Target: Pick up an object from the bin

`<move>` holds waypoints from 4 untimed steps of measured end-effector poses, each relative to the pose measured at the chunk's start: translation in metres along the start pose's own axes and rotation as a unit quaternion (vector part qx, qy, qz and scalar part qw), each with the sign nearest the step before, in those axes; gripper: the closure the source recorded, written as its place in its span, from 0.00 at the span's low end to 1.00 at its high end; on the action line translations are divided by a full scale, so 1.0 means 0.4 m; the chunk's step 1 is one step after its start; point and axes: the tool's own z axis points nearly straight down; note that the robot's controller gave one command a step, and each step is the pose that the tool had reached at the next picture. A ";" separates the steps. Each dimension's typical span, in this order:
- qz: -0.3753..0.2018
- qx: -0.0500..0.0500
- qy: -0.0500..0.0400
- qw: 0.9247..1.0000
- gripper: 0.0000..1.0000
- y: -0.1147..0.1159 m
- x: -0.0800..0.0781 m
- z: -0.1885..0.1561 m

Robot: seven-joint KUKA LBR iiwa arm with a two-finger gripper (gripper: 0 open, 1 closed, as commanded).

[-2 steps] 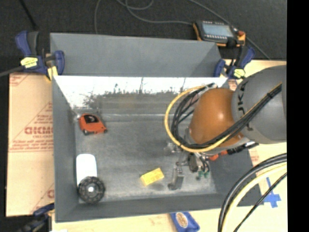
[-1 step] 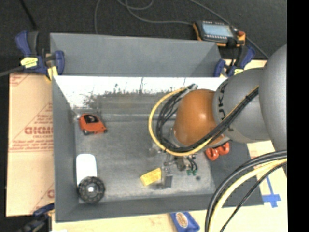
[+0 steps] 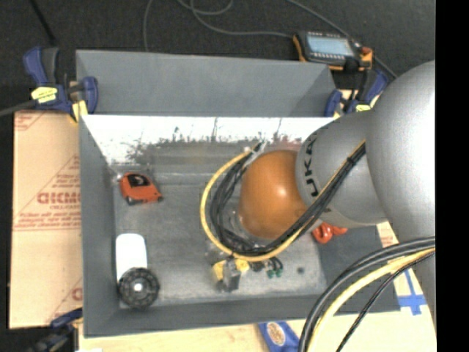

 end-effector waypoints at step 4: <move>-0.003 -0.001 0.002 1.000 1.00 -0.077 -0.032 -0.023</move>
Offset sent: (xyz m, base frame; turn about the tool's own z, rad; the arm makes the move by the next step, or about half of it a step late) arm 0.0000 0.0000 0.0000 0.0000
